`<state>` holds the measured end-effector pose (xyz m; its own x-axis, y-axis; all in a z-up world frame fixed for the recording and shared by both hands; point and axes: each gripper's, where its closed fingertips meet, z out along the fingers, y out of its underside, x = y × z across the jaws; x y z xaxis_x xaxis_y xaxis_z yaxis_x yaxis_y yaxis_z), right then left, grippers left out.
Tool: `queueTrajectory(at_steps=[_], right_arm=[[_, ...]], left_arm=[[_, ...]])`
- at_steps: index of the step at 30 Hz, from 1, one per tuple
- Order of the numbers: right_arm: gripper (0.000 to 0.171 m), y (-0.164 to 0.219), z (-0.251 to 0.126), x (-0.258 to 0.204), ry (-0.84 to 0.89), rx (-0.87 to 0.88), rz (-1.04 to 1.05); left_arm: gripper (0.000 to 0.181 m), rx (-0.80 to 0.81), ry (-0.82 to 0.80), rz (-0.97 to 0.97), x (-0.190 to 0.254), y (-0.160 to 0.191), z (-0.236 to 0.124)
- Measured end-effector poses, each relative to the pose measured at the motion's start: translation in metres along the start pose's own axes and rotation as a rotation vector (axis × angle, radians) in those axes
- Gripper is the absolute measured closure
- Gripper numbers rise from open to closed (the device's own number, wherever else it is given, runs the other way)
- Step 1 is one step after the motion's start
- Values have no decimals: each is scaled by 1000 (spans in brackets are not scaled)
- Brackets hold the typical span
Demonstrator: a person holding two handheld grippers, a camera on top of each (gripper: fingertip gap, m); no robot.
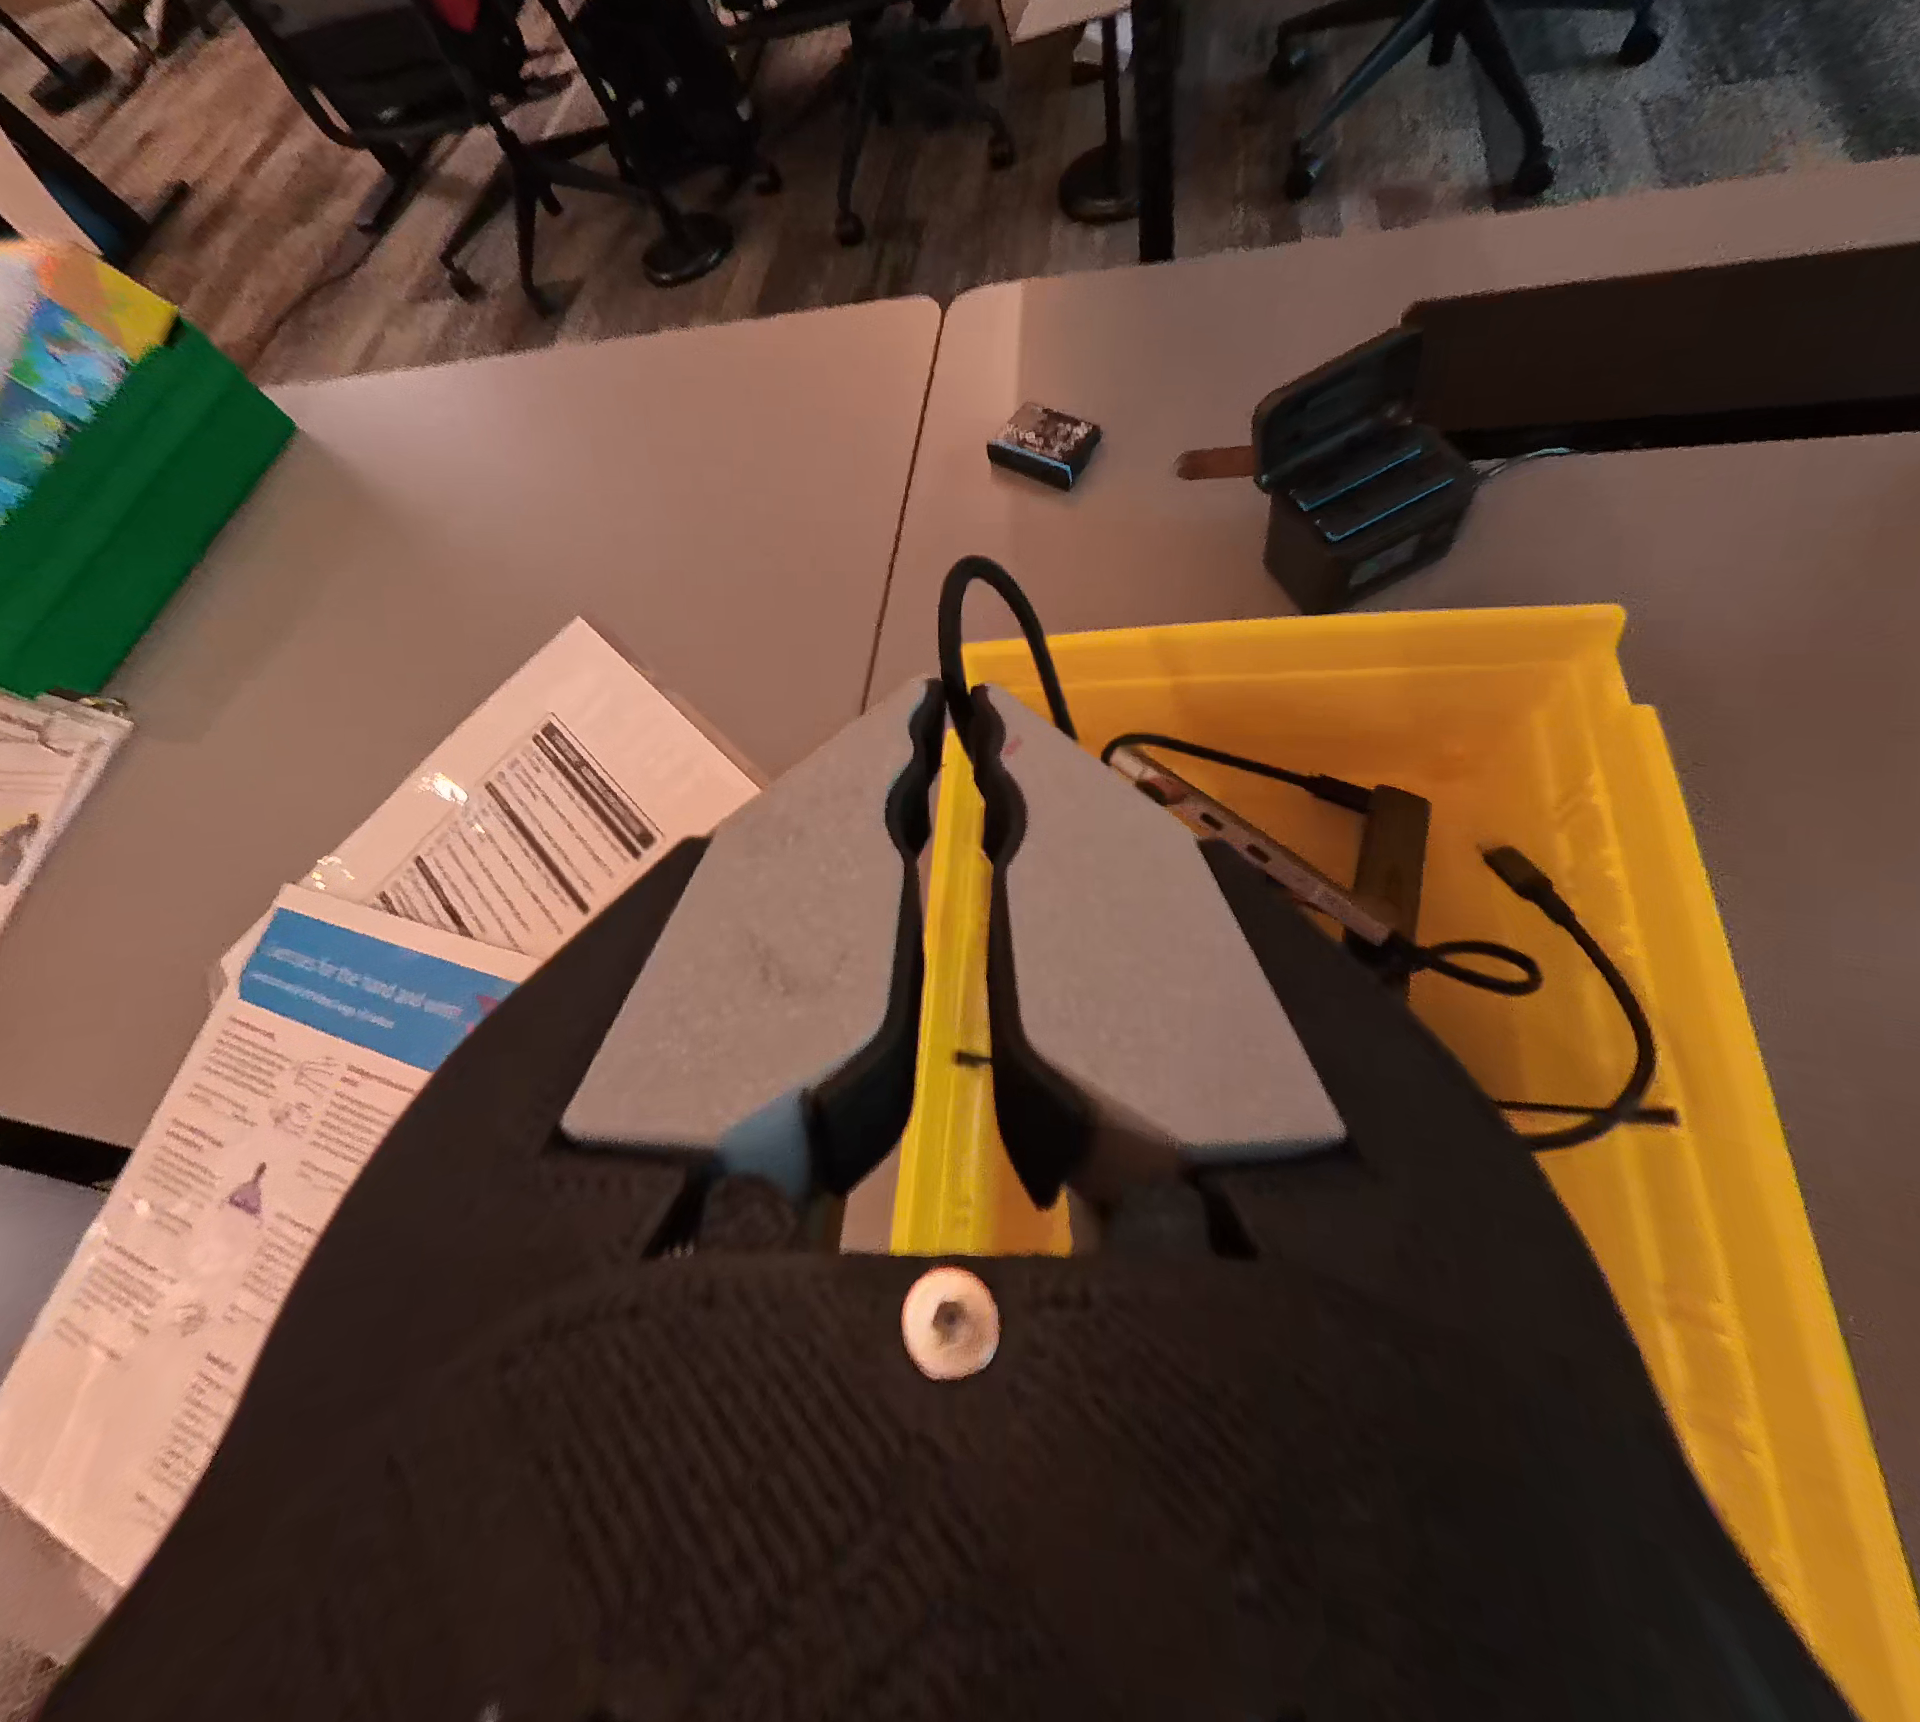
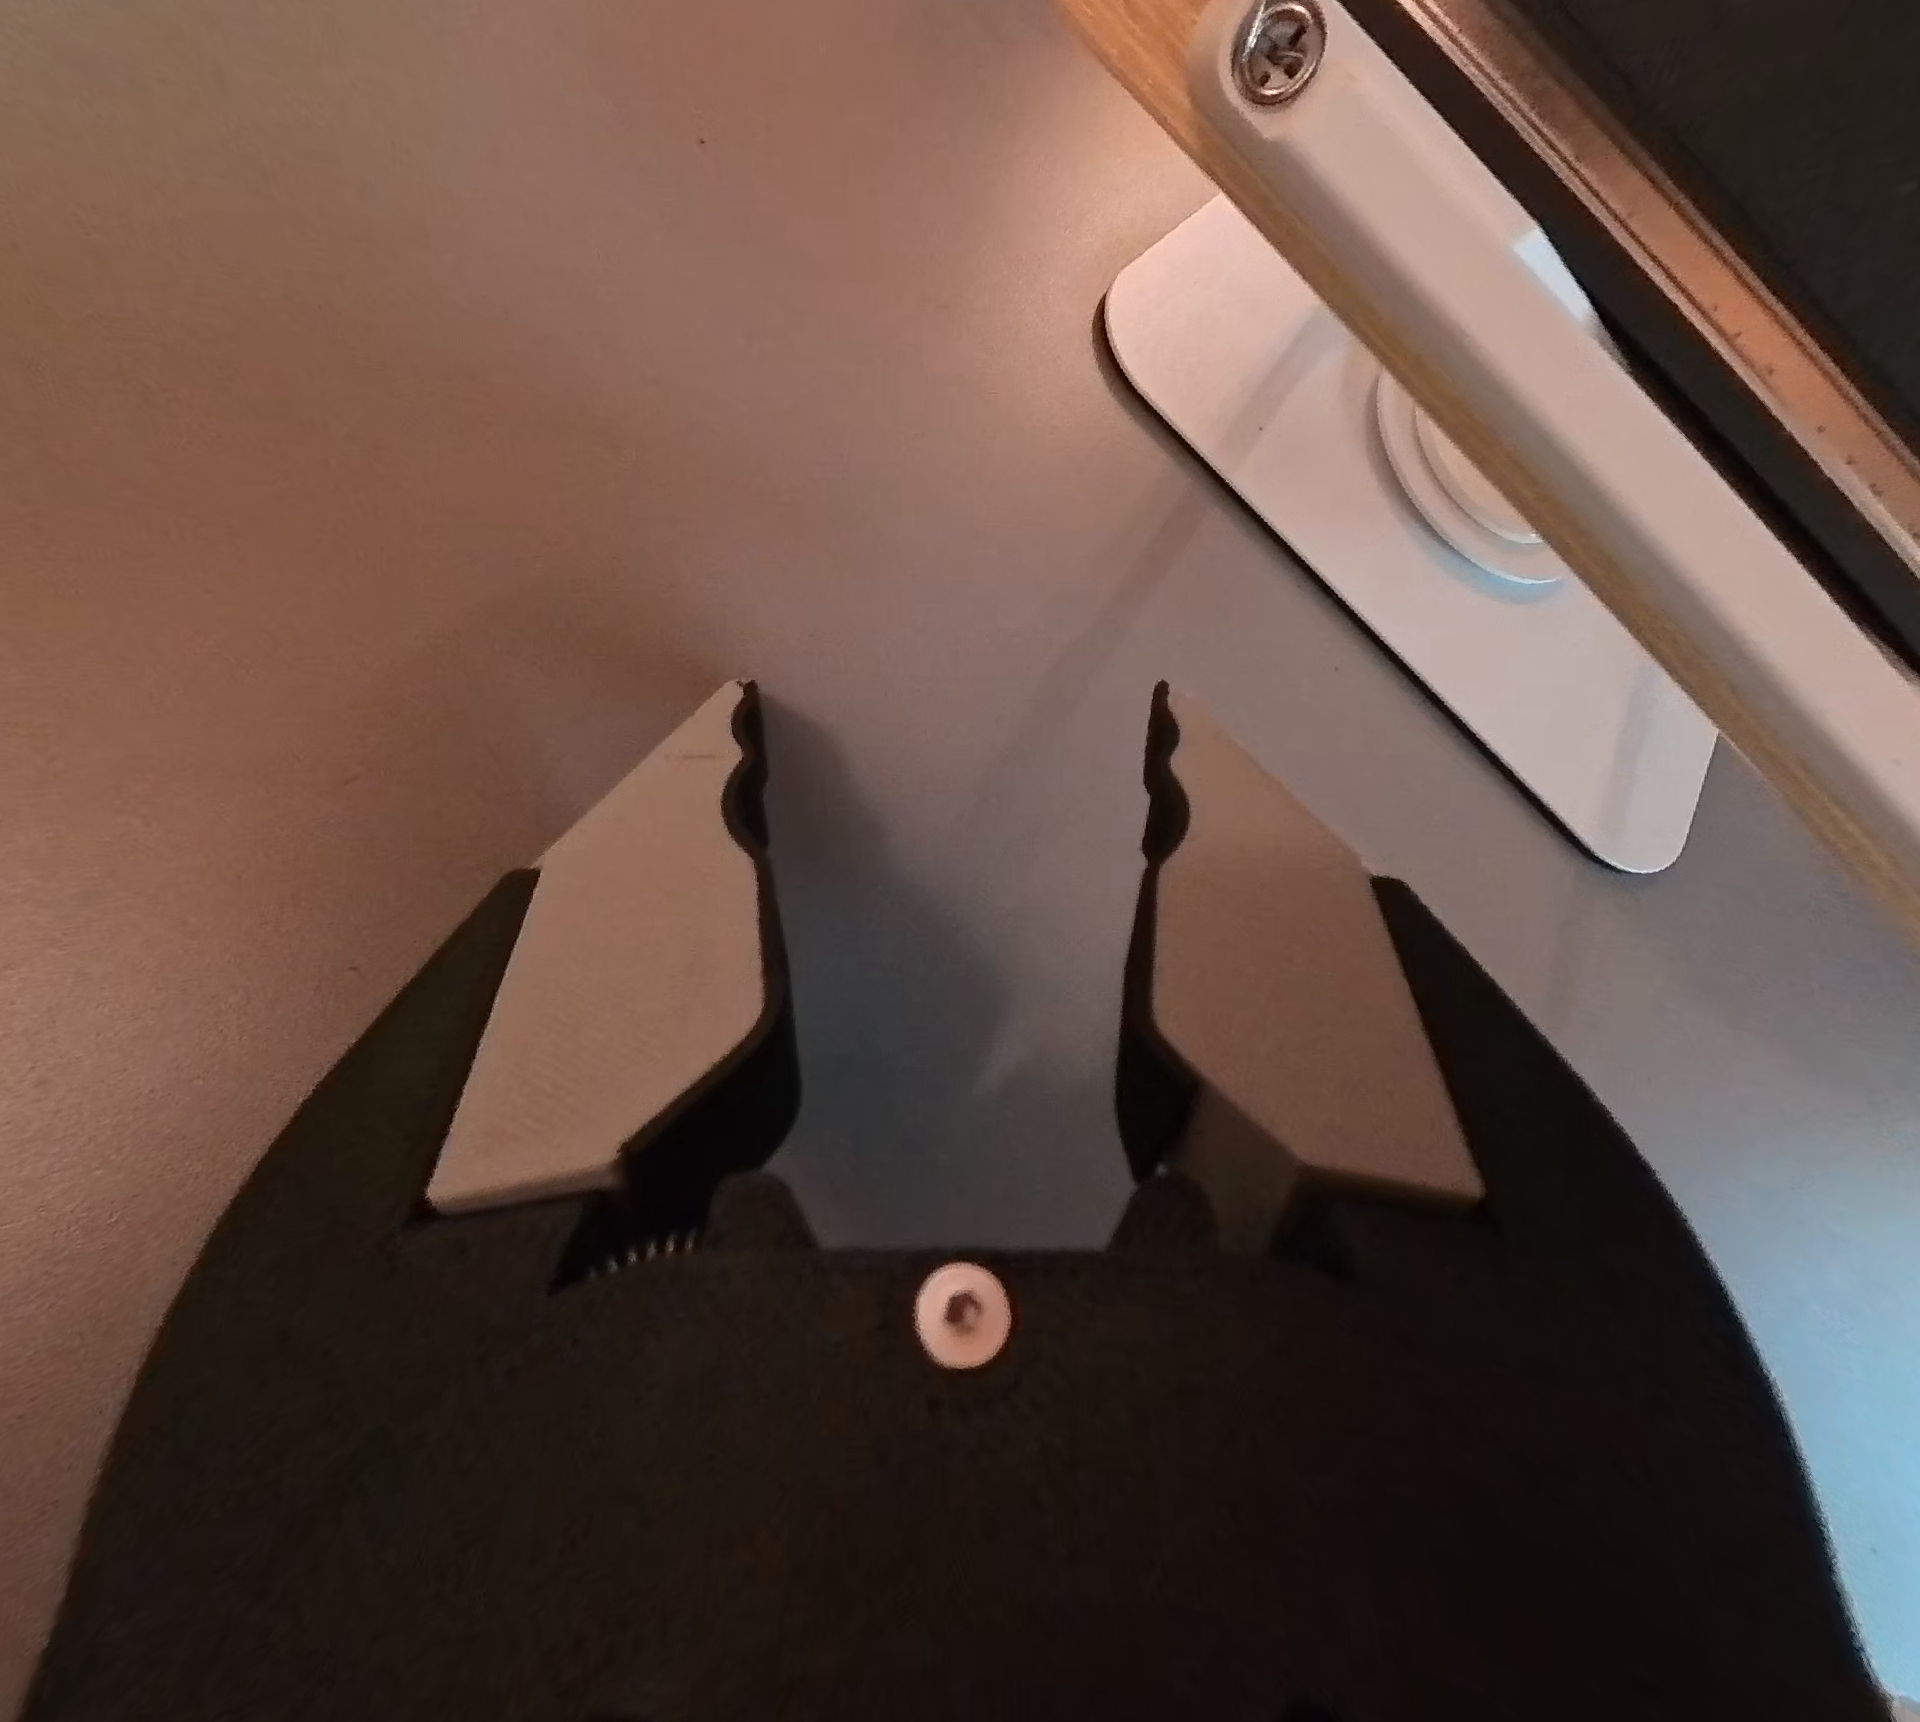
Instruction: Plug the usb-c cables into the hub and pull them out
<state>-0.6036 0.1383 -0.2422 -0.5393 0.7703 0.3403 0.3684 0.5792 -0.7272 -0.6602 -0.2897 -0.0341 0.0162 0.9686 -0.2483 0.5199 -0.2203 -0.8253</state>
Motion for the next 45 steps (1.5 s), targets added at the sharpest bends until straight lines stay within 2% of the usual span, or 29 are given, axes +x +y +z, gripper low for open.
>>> queueTrajectory(at_steps=[22, 28, 32, 35, 37, 42, 45], right_arm=[[103, -1, -1, -1, 10, 5, -21], [105, -1, -1, -2, 18, 10, -39], [105, -1, -2, -2, 24, 11, -46], [98, 1, -4, -1, 15, 7, -26], [82, 1, -7, -13, -91, 15, 17], [82, -24, -32, -37, -327, 161, 92], [86, -41, -69, -66, -580, 270, 58]], left_arm=[[180, 218, -67, 237, 12, -107, -124], [180, 278, -32, 287, 33, -128, -160], [179, 328, 5, 352, 63, -142, -185], [180, 371, 58, 409, 96, -149, -201], [180, 393, 108, 455, 125, -150, -208], [179, 453, 281, 565, 211, -138, -220], [180, 476, 399, 628, 262, -122, -225]])
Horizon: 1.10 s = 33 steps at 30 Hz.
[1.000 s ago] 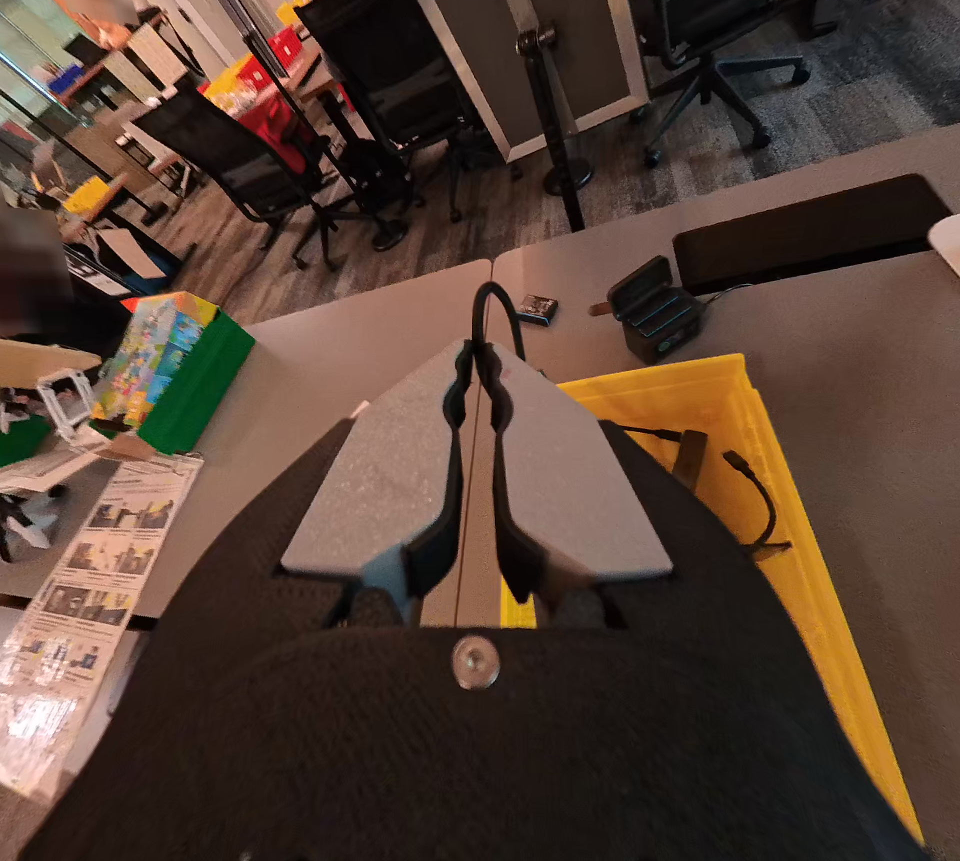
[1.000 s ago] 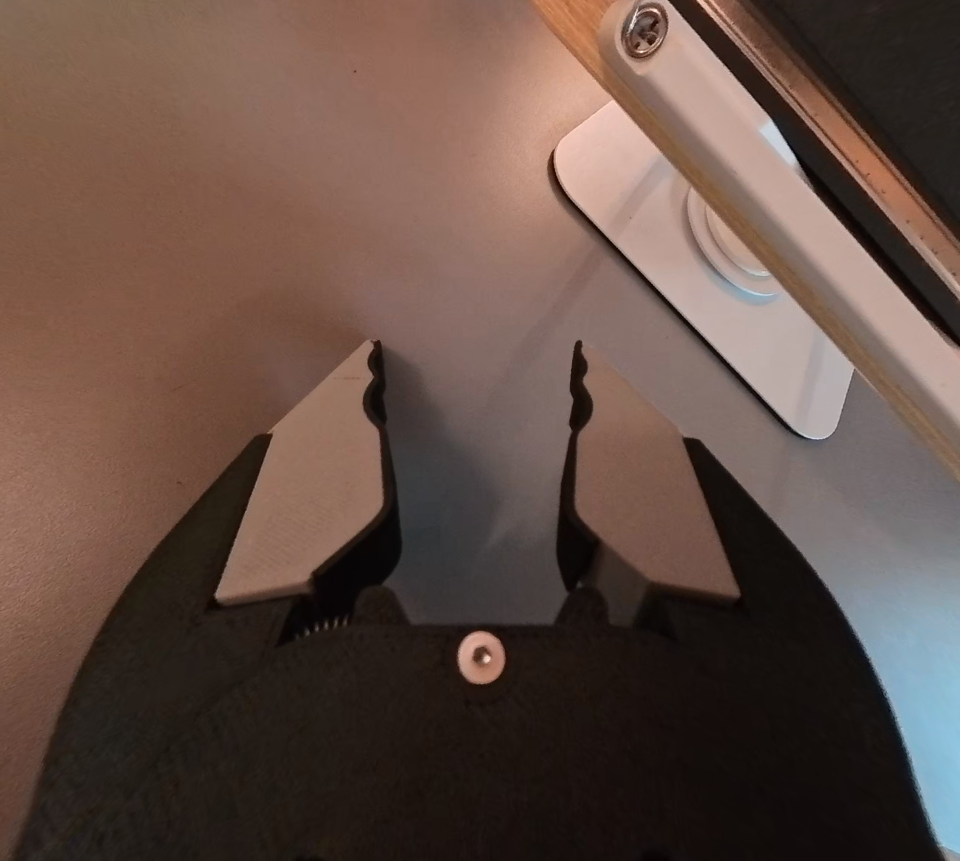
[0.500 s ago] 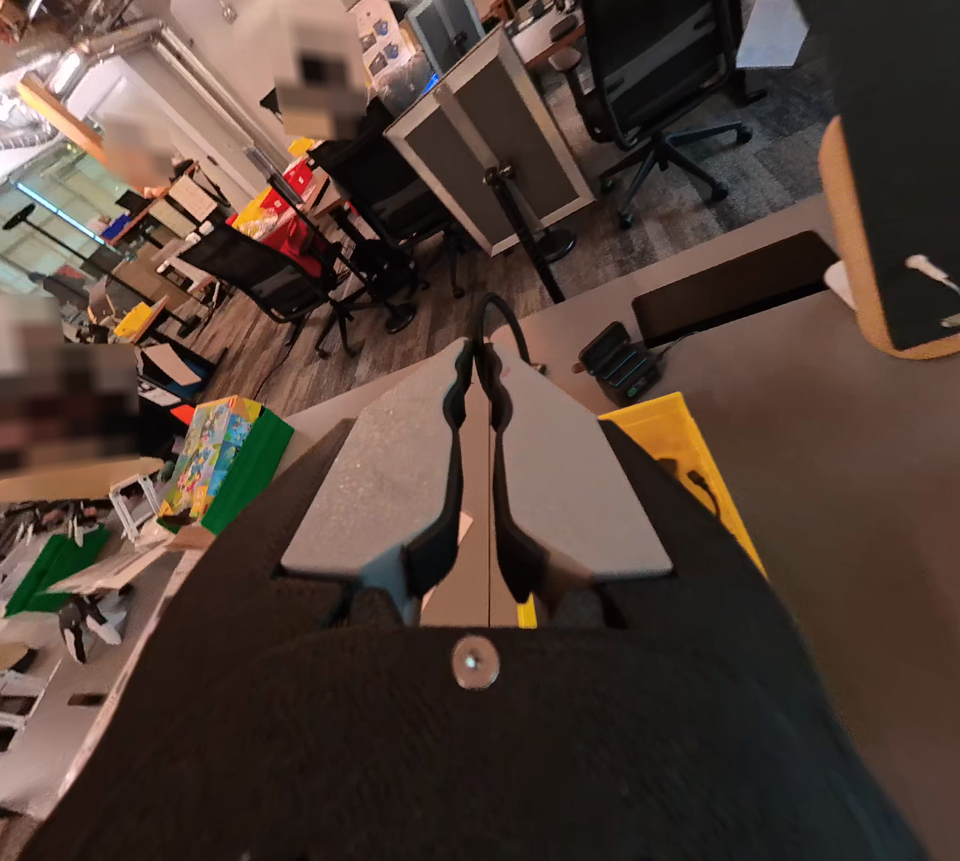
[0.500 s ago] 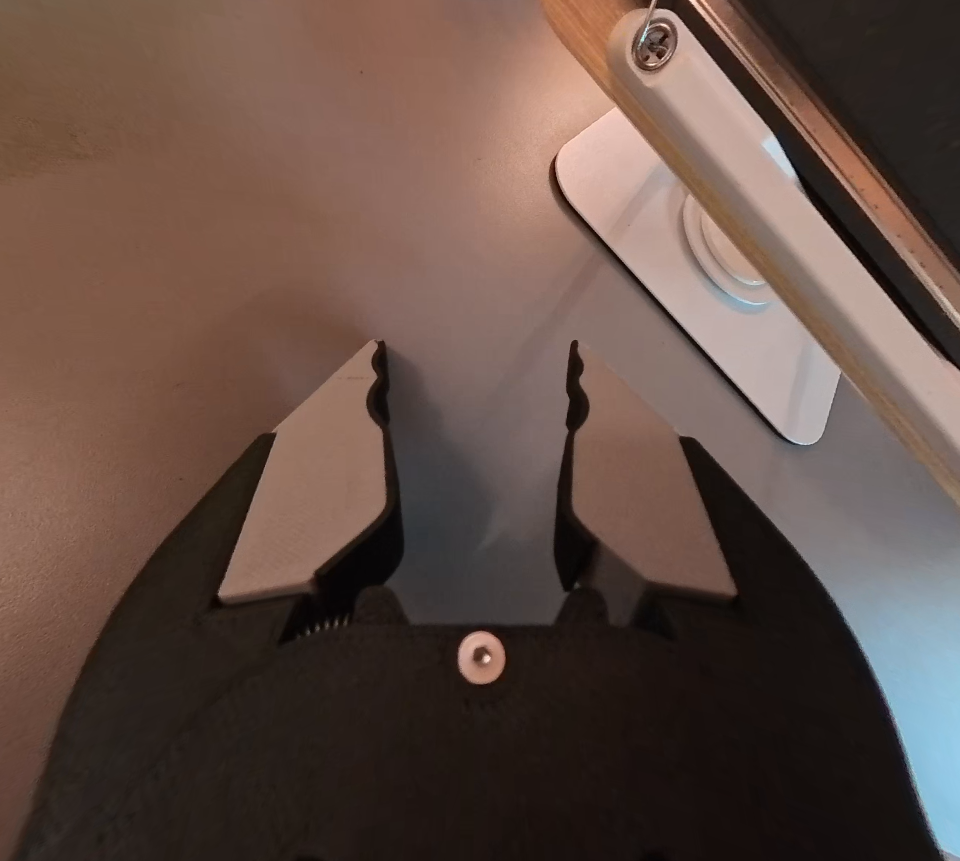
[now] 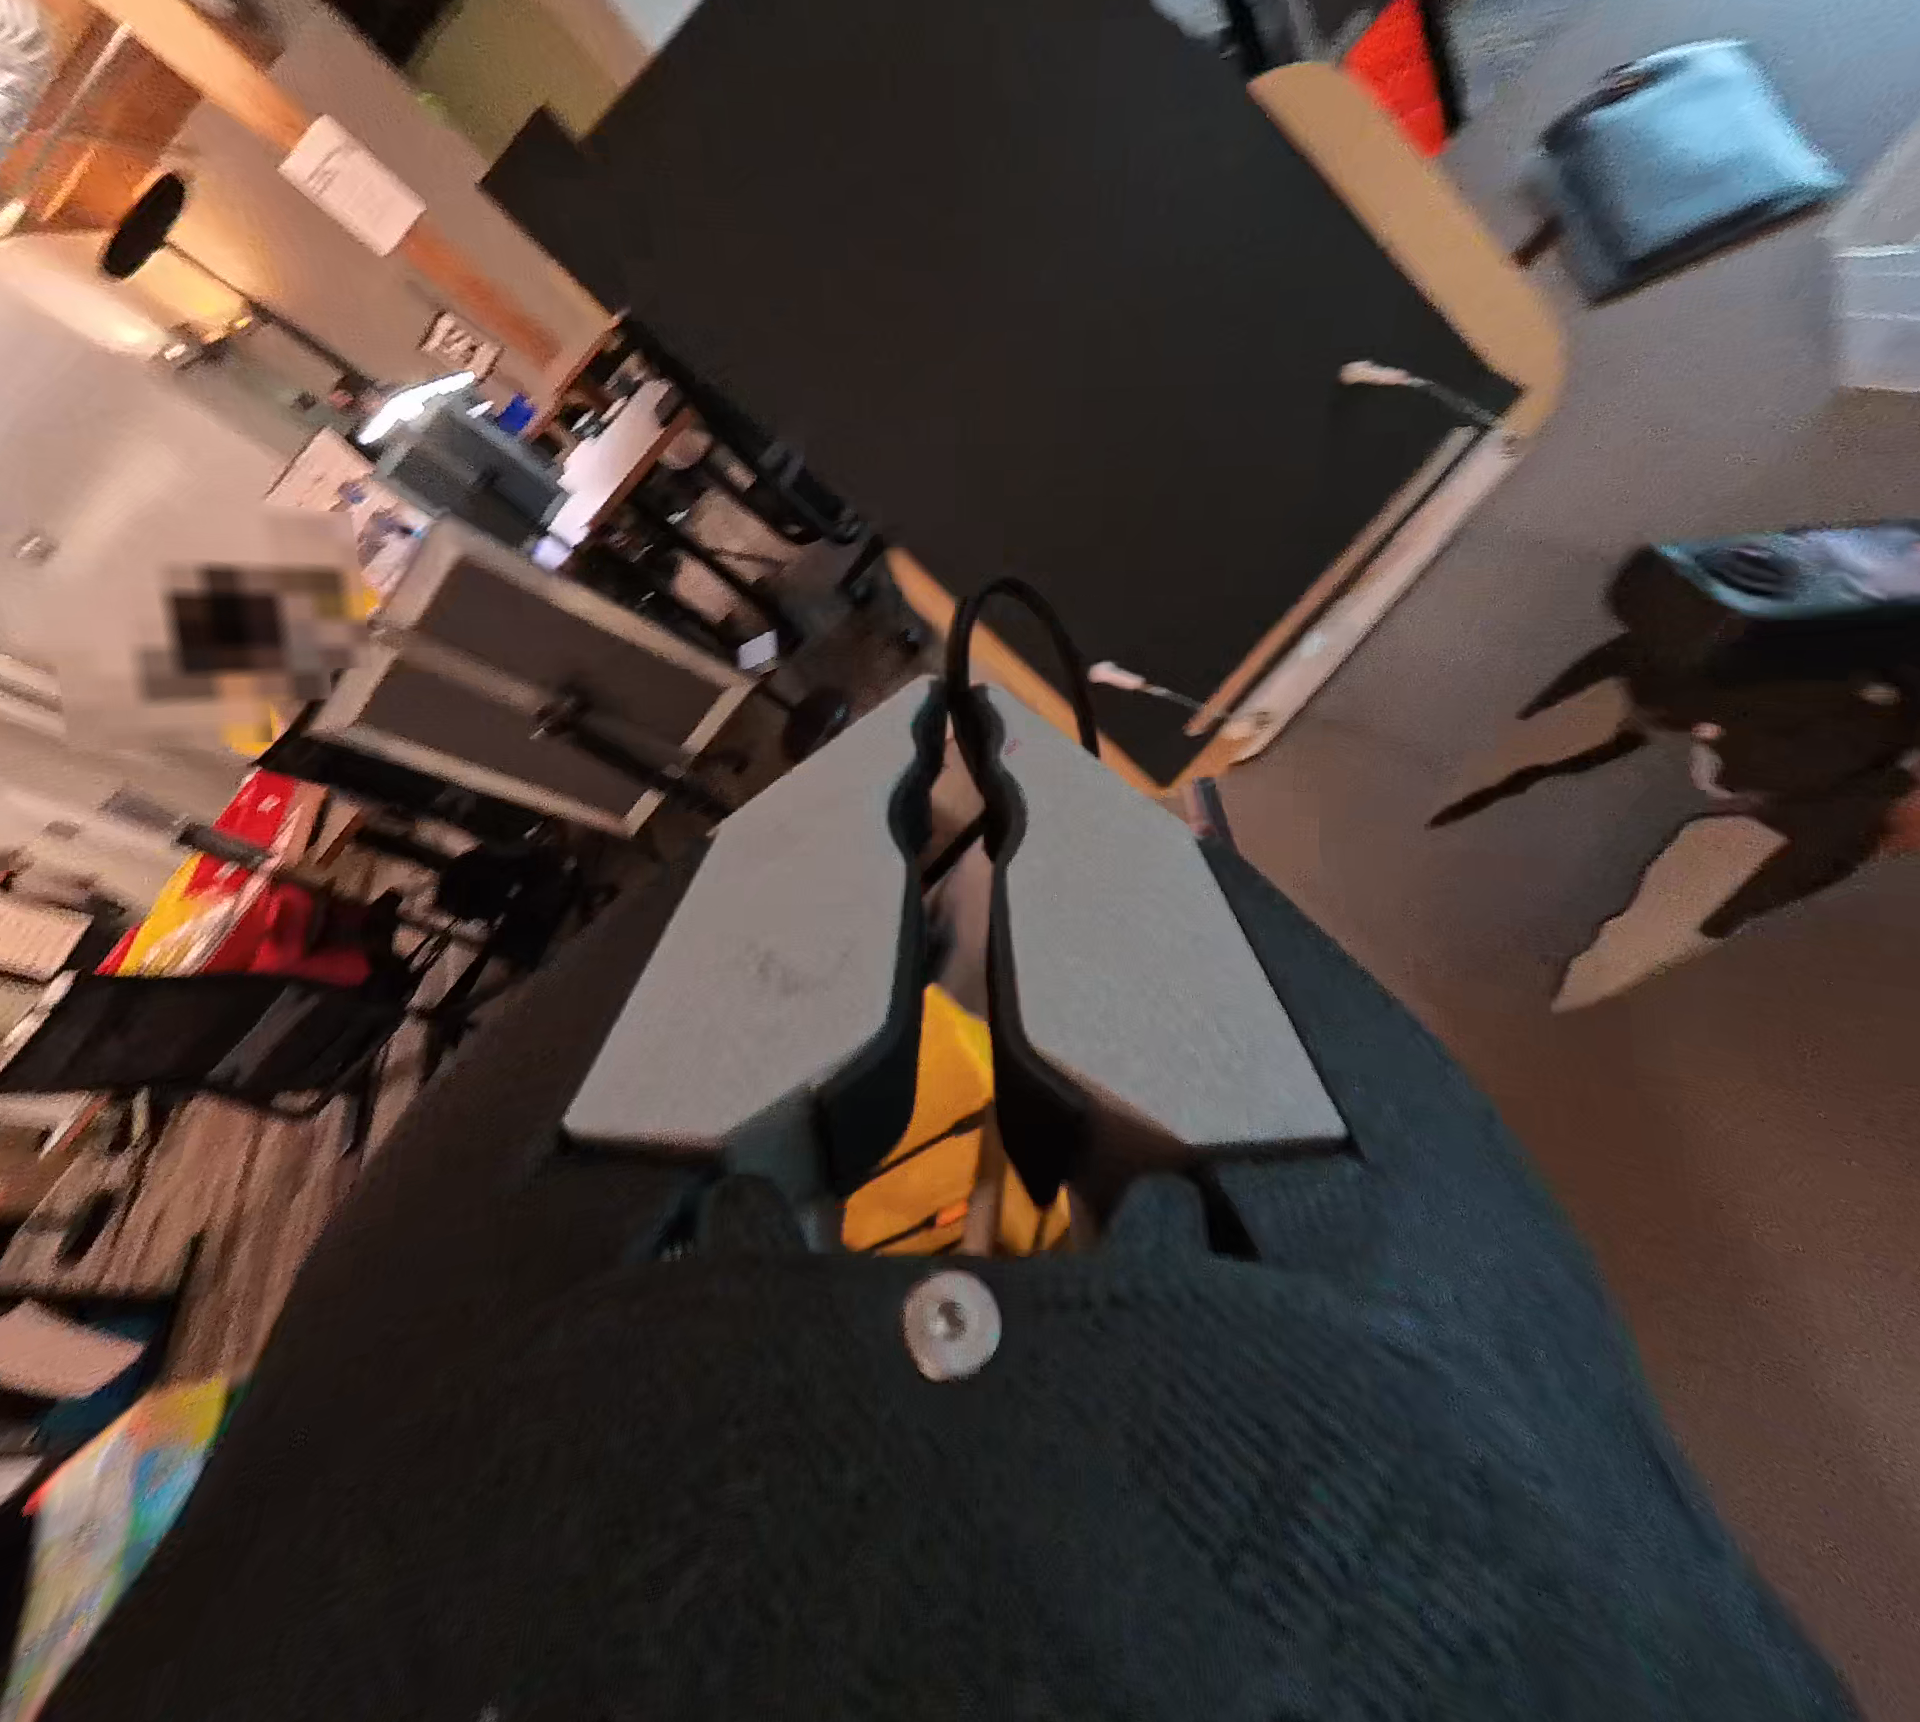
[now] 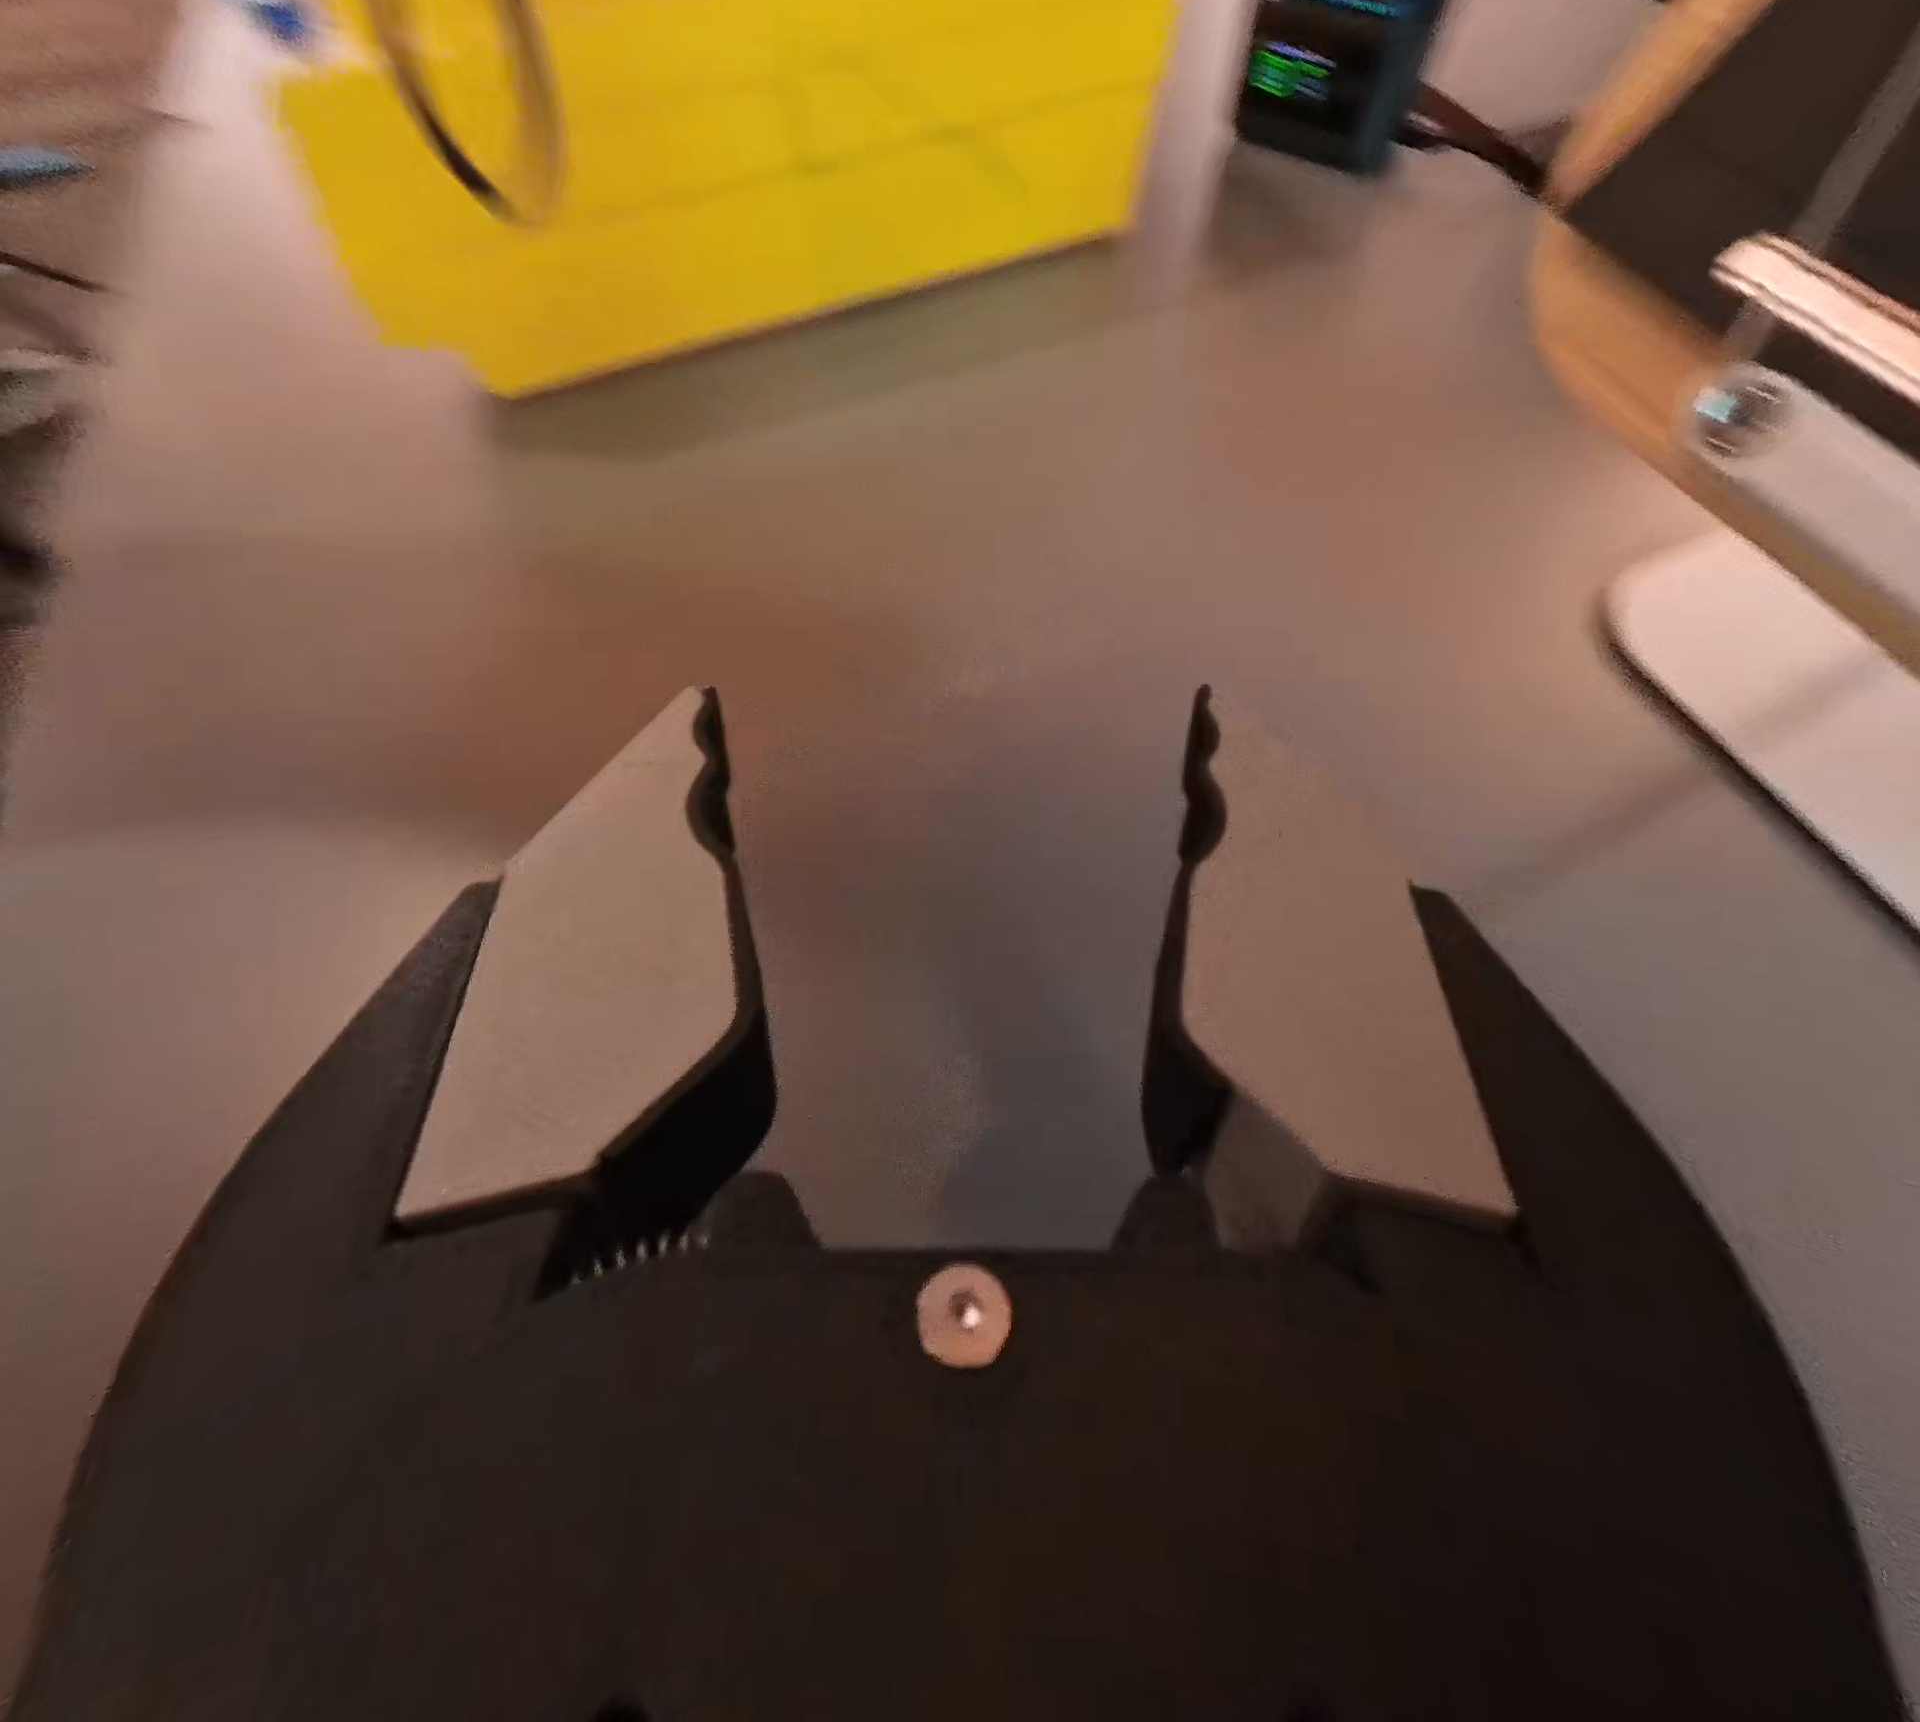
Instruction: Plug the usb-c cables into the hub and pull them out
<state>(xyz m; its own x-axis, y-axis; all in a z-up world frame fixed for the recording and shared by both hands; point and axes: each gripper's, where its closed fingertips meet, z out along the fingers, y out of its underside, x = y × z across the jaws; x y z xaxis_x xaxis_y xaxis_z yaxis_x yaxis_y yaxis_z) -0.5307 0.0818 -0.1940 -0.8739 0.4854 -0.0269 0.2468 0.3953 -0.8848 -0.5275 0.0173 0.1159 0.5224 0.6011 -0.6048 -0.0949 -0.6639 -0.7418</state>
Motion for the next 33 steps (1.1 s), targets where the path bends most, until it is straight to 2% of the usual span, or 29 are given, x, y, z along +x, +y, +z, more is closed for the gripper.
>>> queueTrajectory(at_steps=[3, 4, 10, 16, 20, 24, 29, 33], right_arm=[[90, -18, -20, -46, -300, 73, 22], [90, -21, -25, -52, -342, 87, 22], [89, -11, -29, -61, -412, 60, -33], [85, 1, -16, -49, -335, 11, -38], [85, 7, -11, -31, -263, -6, -9], [86, 16, -10, -9, -195, -35, 36], [88, 24, -7, 4, -187, -43, 112], [90, 21, -6, 14, -134, -15, 116]], left_arm=[[179, 74, 120, 12, 46, -13, 11], [179, 109, 156, 16, 60, -17, 13], [180, 223, 294, 17, 122, -21, 32], [180, 286, 309, -43, 154, -14, 55], [180, 364, 369, -190, 168, -5, 62], [181, 492, 368, -260, 162, 6, 61], [181, 596, 287, -237, 156, 38, 67], [181, 511, 311, -228, 168, 73, 82]])
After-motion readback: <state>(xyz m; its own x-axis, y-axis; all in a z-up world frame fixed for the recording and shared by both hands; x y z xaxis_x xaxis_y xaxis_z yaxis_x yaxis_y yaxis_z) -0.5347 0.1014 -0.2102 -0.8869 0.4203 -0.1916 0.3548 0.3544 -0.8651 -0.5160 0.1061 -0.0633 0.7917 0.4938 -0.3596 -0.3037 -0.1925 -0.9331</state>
